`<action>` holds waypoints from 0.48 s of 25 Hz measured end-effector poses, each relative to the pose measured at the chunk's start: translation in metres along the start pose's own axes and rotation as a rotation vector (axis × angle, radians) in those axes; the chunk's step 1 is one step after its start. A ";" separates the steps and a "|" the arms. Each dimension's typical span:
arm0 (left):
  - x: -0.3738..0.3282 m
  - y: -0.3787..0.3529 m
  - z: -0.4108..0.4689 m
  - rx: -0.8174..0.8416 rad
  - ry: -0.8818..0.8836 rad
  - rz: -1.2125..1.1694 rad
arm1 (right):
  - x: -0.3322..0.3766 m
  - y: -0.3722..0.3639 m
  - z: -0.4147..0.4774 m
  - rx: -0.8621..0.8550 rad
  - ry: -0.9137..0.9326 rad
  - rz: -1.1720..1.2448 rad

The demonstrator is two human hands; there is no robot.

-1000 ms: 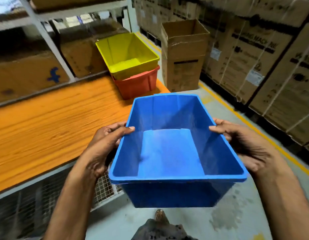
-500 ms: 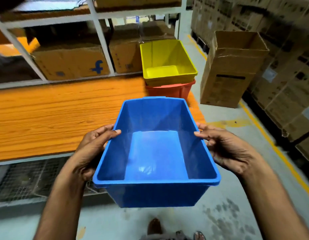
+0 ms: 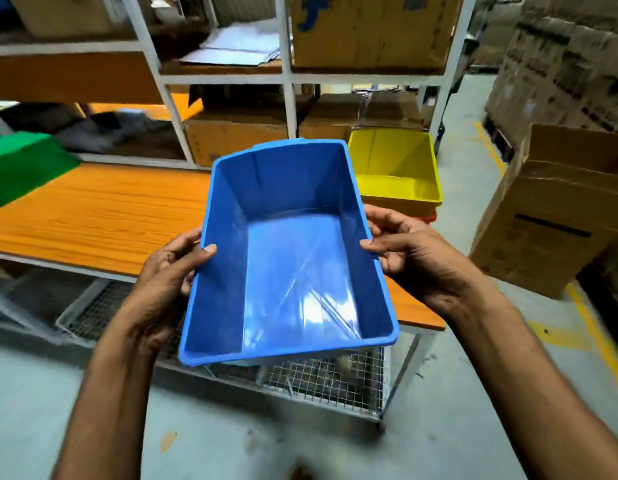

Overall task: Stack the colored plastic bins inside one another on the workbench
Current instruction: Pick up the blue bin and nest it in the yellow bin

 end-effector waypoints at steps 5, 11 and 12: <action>-0.056 -0.016 0.052 0.063 -0.111 -0.006 | 0.064 -0.011 0.027 0.037 0.091 0.026; -0.124 -0.062 0.147 0.226 -0.300 0.126 | 0.138 -0.004 0.060 0.025 0.286 -0.020; -0.134 -0.072 0.161 0.241 -0.321 0.149 | 0.148 0.001 0.067 0.001 0.325 -0.039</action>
Point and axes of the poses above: each hand's wrist, its own z-axis towards the middle knuckle, its own y-axis out of the back of the hand, x = y × z, the point moved 3 cm from there along z, towards the middle knuckle, and after that the axes turned 12 degrees about z, right-handed, at the moved point
